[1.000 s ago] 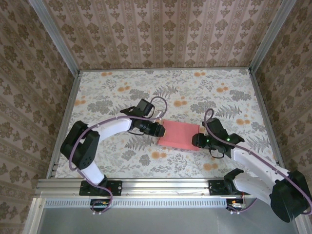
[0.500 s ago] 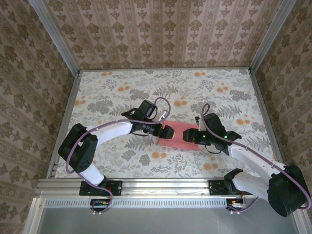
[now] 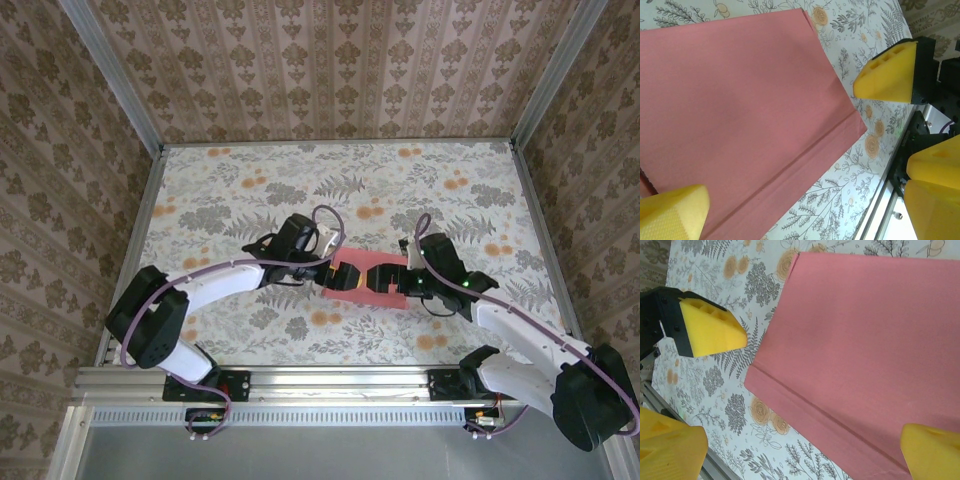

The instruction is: Fold the paper box

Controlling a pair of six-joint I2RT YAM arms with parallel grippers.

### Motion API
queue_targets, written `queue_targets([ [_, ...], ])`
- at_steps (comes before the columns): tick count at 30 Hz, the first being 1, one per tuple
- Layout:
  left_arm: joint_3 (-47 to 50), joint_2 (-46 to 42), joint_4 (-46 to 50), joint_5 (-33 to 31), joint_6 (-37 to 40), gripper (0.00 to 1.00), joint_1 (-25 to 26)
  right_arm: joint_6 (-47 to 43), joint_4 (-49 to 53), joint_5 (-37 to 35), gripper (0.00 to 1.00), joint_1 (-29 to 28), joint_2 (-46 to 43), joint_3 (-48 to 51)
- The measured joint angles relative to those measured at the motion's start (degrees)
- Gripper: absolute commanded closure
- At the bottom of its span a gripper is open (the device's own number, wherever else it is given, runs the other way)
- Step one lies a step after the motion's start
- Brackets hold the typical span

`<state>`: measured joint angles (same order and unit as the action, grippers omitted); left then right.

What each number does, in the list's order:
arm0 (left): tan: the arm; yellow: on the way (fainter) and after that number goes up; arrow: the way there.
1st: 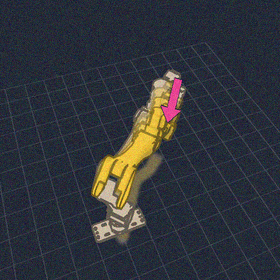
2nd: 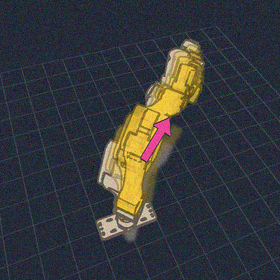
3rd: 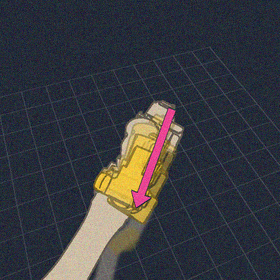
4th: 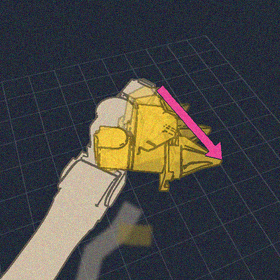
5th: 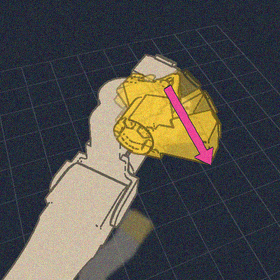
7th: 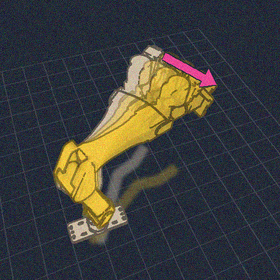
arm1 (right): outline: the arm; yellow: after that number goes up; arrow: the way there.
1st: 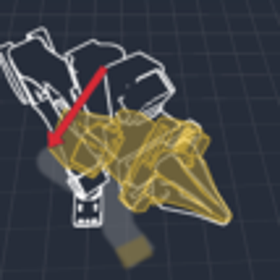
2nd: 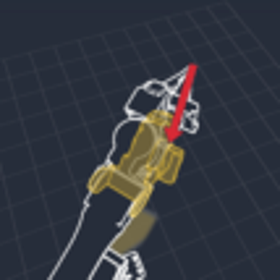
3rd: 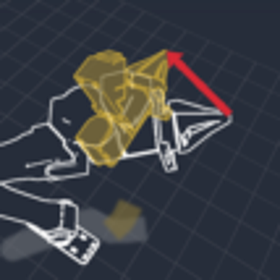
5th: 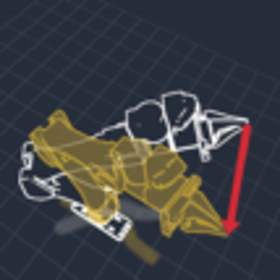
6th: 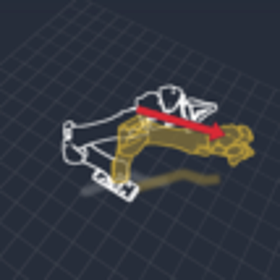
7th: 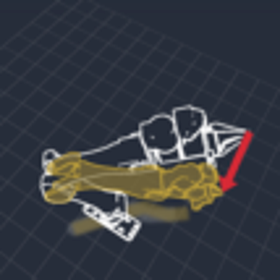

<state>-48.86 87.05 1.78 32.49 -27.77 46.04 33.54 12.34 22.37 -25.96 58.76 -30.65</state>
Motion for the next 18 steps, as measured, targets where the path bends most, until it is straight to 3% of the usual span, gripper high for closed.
queue_targets([
  [18, 0.44, 6.95, -9.79, 2.27, -4.74, 0.00, -1.18, 1.18, -7.93, 2.14, 0.00, 2.73, 7.76, 2.54],
])
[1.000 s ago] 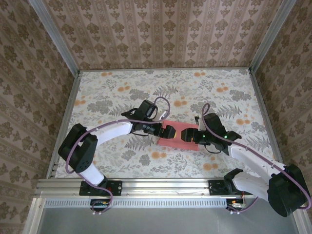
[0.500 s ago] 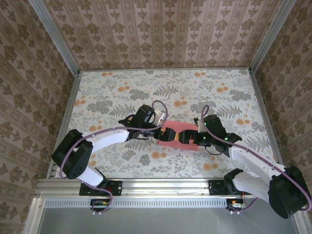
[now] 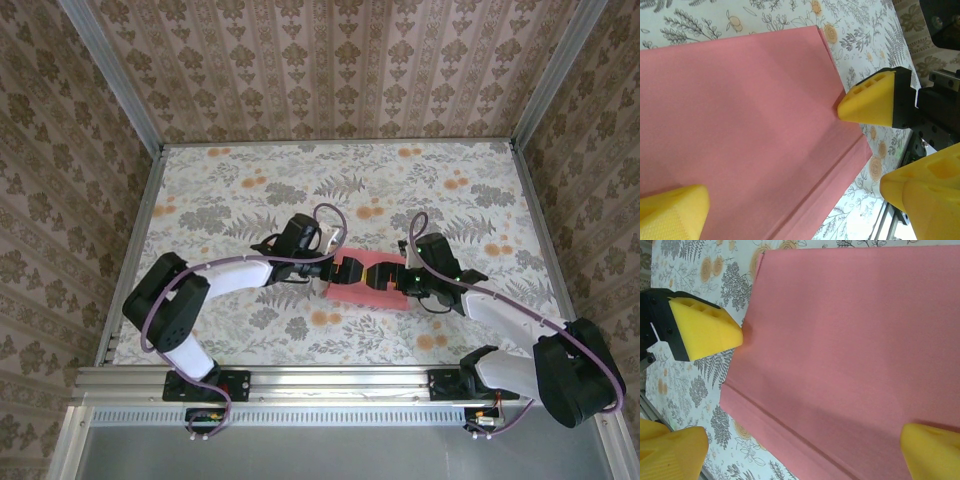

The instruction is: Fold the paper box

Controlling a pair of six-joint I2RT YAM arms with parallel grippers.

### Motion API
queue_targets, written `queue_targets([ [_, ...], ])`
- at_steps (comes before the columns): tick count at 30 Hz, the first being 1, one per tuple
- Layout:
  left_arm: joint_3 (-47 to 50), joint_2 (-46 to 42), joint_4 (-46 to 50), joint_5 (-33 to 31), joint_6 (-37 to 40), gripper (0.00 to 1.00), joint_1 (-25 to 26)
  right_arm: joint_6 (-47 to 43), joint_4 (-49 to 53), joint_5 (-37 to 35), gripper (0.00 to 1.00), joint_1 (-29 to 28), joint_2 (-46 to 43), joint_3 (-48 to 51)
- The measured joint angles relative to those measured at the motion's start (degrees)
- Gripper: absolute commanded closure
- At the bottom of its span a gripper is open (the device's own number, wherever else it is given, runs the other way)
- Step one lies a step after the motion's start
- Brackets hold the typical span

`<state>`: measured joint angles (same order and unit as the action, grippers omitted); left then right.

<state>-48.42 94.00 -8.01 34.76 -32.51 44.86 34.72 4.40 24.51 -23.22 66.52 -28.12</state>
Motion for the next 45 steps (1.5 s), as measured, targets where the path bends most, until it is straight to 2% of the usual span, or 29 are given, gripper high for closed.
queue_targets([
  [10, 0.66, 1.09, -1.14, 0.74, -1.16, 0.00, 0.07, -0.07, -1.88, 0.00, 0.00, 0.20, 0.26, 1.55],
  [17, -0.72, 1.09, 2.21, -2.34, 0.39, 0.00, 0.02, -0.04, -4.31, -1.14, 0.00, 0.20, 2.16, 1.11],
  [23, -0.81, 1.20, 2.25, -4.24, 0.76, 0.00, -2.80, -0.76, -8.94, -1.81, 0.00, 0.20, 8.92, -2.58],
  [29, -0.31, 1.90, -1.33, -4.17, 0.55, 0.00, -7.30, -2.23, -10.60, -1.81, 0.01, 0.20, 18.25, -10.29],
  [32, -0.28, 1.90, -1.44, -4.15, 0.55, 0.00, -8.68, -2.99, -10.27, -1.81, 0.00, 0.20, 19.91, -12.35],
  [37, -0.28, -0.87, 1.66, -3.56, 0.83, 0.00, -9.05, -3.26, -7.61, -1.79, 0.00, 0.20, 17.86, -12.63],
  [45, -0.31, -4.72, 5.95, -1.53, 1.25, 0.00, -7.37, -2.99, -5.66, -4.31, 0.00, 0.20, 0.90, -7.21],
])
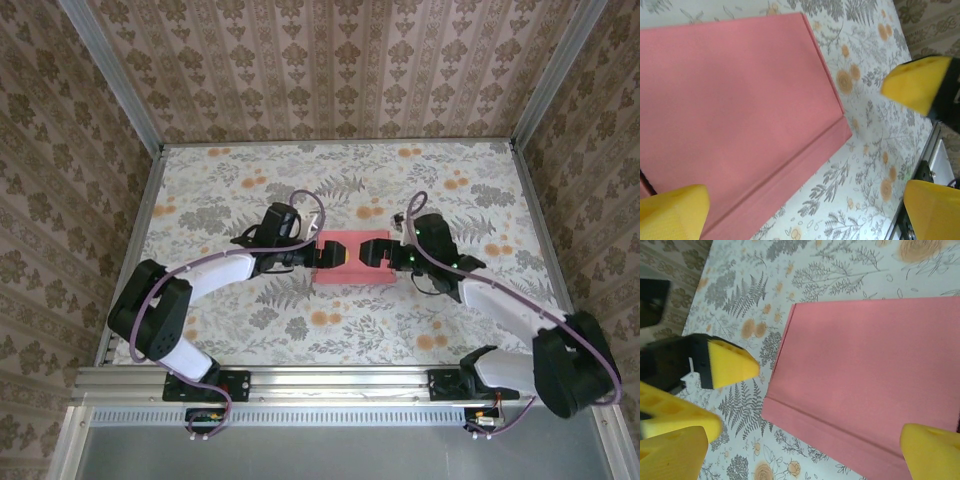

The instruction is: Fold the paper box

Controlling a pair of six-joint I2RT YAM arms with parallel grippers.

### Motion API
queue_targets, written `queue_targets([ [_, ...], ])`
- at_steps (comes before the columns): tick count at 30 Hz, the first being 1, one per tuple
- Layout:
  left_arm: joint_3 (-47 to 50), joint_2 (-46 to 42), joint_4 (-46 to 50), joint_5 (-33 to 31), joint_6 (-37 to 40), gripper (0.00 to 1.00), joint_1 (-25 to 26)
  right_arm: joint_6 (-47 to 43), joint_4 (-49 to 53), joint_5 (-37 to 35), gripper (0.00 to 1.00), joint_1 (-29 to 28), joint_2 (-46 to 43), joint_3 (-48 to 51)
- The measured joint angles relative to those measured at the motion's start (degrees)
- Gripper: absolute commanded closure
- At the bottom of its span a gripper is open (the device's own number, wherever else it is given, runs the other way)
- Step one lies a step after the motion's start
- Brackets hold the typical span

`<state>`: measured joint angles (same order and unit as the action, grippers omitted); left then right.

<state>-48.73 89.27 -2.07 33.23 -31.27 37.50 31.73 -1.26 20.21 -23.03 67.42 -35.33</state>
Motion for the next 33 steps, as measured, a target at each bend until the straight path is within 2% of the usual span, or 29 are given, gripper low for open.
queue_targets([
  [8, -1.73, 4.42, 2.25, 0.11, -0.02, 0.00, 1.11, -0.09, 4.90, -5.97, 0.00, 0.00, -5.31, 1.49],
  [20, -3.93, 5.70, 6.49, -2.29, 0.02, 0.00, 1.84, -1.31, 11.89, -9.42, 0.00, 0.07, -6.78, 1.53],
  [33, -3.91, 0.24, 10.88, -4.61, 2.29, 0.00, -0.94, -0.79, 14.27, -7.39, 0.00, 0.07, 2.91, -0.33],
])
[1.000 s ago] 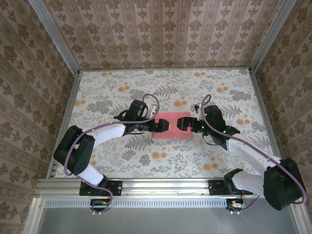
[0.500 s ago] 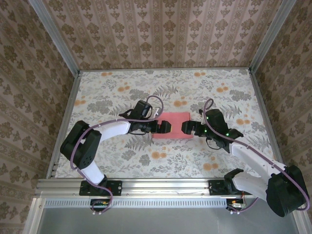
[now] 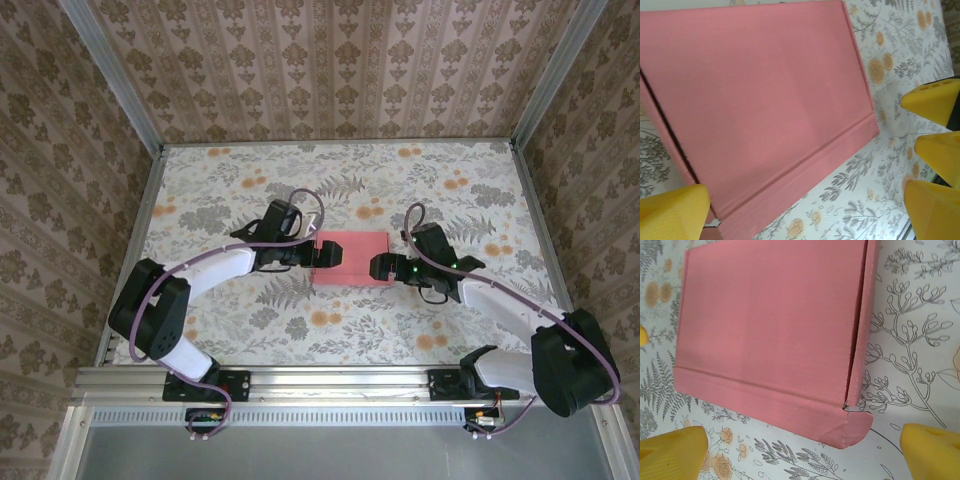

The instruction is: Fold the paper box

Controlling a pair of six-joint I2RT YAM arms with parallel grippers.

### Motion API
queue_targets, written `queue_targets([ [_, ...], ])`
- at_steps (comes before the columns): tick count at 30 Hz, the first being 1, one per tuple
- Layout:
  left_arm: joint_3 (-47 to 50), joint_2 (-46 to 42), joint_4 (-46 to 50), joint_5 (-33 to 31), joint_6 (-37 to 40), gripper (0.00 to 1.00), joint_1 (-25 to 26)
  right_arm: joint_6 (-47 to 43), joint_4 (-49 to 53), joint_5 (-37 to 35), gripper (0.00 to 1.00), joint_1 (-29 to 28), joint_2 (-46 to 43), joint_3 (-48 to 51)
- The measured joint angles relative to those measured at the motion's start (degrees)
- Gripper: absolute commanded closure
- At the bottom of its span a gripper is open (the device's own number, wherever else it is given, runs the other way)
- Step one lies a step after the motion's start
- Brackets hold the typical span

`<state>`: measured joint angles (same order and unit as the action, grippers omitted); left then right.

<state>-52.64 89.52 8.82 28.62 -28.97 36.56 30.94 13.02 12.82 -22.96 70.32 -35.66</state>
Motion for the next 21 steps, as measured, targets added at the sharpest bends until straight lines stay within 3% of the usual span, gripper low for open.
queue_targets([
  [21, 0.00, 4.46, 1.40, 1.60, 0.68, 0.00, -0.63, 1.66, -5.57, 3.30, 0.00, -0.13, 7.74, -1.20],
])
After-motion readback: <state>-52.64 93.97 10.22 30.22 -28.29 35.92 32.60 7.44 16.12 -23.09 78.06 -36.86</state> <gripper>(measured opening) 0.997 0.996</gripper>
